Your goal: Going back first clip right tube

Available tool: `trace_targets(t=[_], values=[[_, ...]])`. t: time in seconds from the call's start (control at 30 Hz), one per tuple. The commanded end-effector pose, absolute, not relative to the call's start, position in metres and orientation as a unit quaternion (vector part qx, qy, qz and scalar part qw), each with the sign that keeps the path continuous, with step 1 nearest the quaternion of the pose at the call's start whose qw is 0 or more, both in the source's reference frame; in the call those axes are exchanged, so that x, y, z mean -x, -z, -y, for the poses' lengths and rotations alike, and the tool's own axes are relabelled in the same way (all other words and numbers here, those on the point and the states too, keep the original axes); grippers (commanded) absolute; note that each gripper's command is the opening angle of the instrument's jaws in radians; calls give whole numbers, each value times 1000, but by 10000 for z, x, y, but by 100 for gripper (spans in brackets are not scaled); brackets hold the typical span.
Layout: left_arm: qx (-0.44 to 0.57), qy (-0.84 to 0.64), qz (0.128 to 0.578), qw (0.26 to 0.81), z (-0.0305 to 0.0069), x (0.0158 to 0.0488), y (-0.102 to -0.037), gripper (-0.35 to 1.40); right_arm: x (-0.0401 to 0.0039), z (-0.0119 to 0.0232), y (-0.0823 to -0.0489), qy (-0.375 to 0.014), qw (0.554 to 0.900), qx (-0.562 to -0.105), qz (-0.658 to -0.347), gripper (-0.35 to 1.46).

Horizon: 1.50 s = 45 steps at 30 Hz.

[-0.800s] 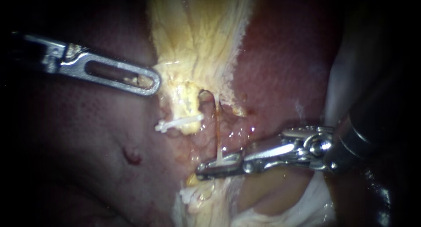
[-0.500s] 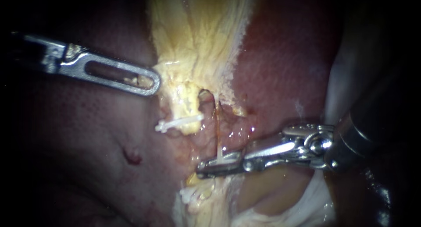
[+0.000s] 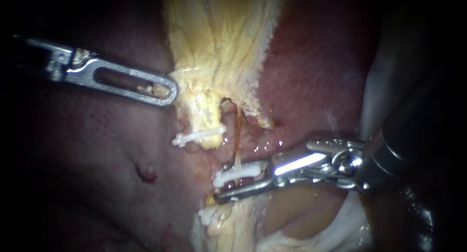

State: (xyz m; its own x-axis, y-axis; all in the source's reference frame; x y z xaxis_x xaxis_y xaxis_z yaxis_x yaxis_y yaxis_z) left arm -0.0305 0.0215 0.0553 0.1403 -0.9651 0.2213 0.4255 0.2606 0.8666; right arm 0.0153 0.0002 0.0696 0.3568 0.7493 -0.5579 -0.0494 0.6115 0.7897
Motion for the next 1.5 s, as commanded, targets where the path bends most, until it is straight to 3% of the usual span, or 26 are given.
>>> trace_targets(t=[0.03,0.33,0.57,0.77,1.07,1.5], values=[[-329,511,410,680,-215,305,-553,-35,-152,-3,-697,-256,752,-336,-506,49],[-329,511,410,680,-215,305,-554,-35,-115,-10,-700,-201,781,-259,-531,49],[-329,511,410,680,-215,304,-554,-35,-71,-31,-680,-155,789,-236,-545,49],[-329,511,410,680,-215,304,-554,-35,-42,-48,-660,-141,790,-232,-550,49],[-326,512,411,681,-212,310,-562,-35,-26,-50,-656,-131,791,-228,-552,49],[-332,504,410,684,-207,358,-601,-35,-23,-53,-653,-123,792,-223,-555,50]])
